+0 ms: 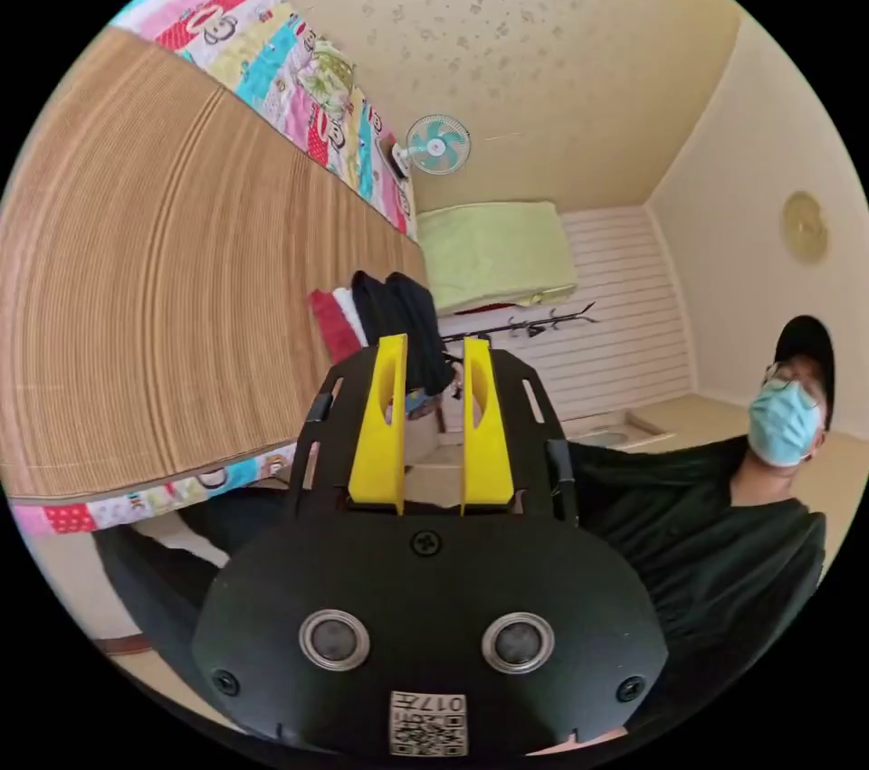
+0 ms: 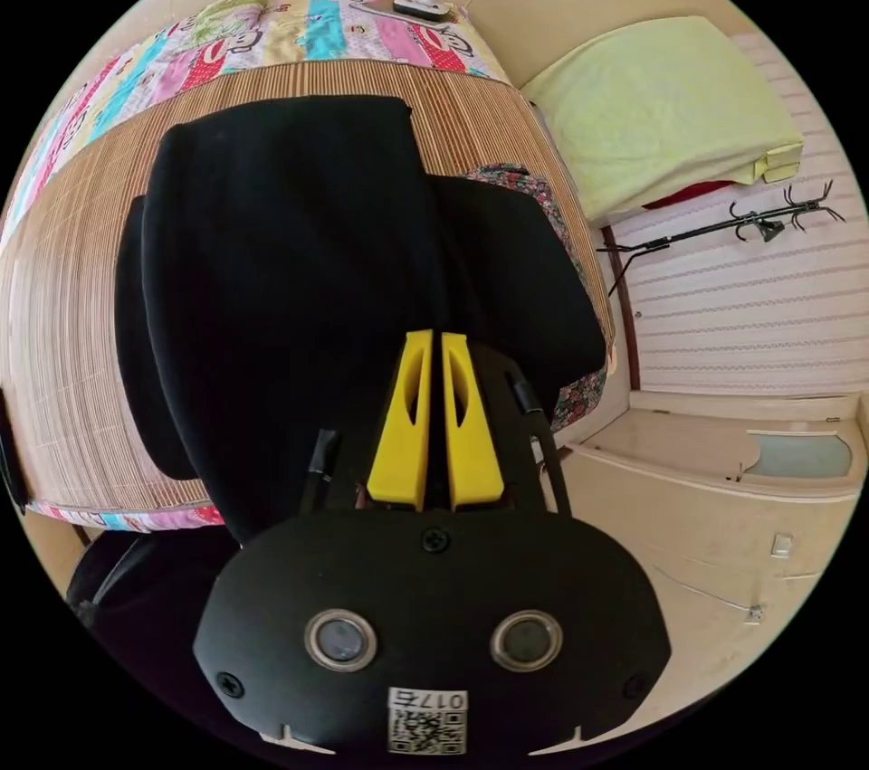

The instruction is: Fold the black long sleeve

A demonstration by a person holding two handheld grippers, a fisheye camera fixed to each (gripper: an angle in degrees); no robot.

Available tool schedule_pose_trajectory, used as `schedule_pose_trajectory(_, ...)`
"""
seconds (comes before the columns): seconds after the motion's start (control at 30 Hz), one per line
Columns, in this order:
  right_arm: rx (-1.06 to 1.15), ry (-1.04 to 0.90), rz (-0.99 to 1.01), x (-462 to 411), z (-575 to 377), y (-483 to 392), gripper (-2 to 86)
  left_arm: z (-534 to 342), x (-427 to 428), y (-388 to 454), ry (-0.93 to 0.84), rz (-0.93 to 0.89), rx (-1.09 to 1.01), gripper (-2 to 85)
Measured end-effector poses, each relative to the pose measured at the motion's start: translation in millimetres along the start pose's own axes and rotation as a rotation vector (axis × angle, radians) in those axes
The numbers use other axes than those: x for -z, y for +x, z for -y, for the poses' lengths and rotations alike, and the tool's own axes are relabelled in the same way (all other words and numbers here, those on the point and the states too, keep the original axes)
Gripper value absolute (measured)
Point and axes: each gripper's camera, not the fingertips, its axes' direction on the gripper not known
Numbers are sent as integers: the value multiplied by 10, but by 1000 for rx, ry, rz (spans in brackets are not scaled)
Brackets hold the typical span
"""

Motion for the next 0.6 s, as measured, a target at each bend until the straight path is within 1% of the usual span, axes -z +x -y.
schedule_pose_trajectory(0.03,-9,13,-44,134,-19,8,17,-57,133,115,-2,99,-47,97)
schedule_pose_trajectory(0.07,-29,33,-72,222,-42,16,17,-178,385,339,5,299,-130,95)
schedule_pose_trajectory(0.1,-102,102,-128,446,-126,39,15,-306,615,524,31,496,-188,92)
schedule_pose_trajectory(0.13,-202,176,-178,705,-247,60,12,-369,725,594,51,588,-204,91)
schedule_pose_trajectory(0.17,-242,211,-185,838,-318,59,10,-495,938,683,113,730,-216,87)
schedule_pose_trajectory(0.2,-295,289,-142,1105,-481,27,8,-639,1176,684,233,830,-187,81)
schedule_pose_trajectory(0.23,-310,372,-43,1334,-651,-42,6,-718,1304,645,310,862,-156,78)
schedule_pose_trajectory(0.27,-302,417,16,1435,-738,-94,6,-880,1570,472,464,868,-54,69)
schedule_pose_trajectory(0.3,-259,510,125,1605,-912,-237,5,-1005,1822,205,558,804,77,63)
schedule_pose_trajectory(0.33,-204,586,201,1736,-1074,-418,5,-1052,1936,49,580,761,140,62)
schedule_pose_trajectory(0.37,-176,614,228,1793,-1151,-522,4,-1110,2115,-257,580,700,225,60)
schedule_pose_trajectory(0.4,-125,653,276,1890,-1287,-722,4,-1137,2243,-528,554,688,271,61)
schedule_pose_trajectory(0.47,-70,686,386,2010,-1482,-972,3,-1154,2384,-886,512,724,314,66)
schedule_pose_trajectory(0.53,-57,711,610,2099,-1732,-1172,3,-1148,2524,-1269,462,745,356,81)
schedule_pose_trajectory(0.57,-55,710,673,2107,-1783,-1207,3,-1125,2623,-1546,424,742,380,85)
schedule_pose_trajectory(0.6,-50,709,784,2125,-1878,-1272,3,-1092,2721,-1835,390,731,408,87)
